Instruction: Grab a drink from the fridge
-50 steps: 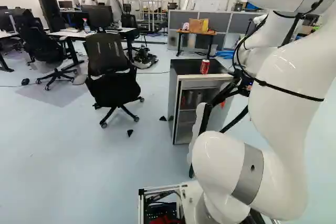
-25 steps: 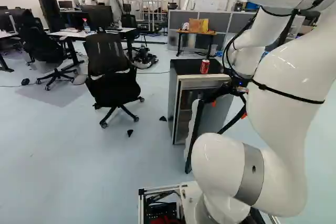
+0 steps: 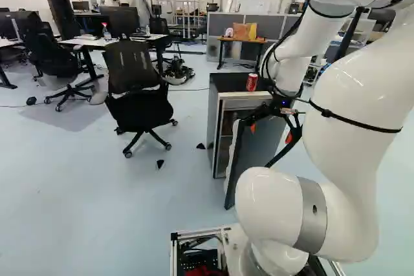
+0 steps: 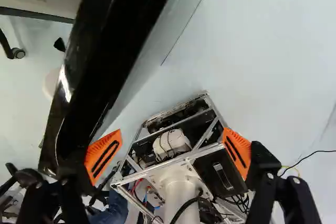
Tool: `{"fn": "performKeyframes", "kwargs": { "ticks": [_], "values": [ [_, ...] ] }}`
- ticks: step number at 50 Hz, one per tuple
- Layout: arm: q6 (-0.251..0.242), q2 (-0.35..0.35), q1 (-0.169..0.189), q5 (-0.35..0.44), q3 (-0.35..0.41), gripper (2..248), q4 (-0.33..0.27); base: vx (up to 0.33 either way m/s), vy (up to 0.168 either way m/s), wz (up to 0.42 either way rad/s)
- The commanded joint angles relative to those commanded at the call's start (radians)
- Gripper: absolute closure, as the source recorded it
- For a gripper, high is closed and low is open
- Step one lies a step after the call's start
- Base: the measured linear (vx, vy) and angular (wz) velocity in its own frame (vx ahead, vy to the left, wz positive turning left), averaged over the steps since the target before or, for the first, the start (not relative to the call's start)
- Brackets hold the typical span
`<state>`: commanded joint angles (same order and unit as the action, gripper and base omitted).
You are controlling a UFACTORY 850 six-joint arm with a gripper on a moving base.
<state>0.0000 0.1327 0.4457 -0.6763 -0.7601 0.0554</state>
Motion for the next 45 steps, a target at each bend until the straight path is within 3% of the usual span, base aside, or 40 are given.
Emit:
{"fn": "performKeyframes", "kwargs": {
  "ticks": [20,45],
  "values": [
    [0.0,-0.007,-0.09,0.026,0.008,3,0.0,0.0,0.0,0.0],
    [0.0,0.058,-0.104,0.066,-0.07,3,-0.003,0.0,0.0,0.0]
  ]
}}
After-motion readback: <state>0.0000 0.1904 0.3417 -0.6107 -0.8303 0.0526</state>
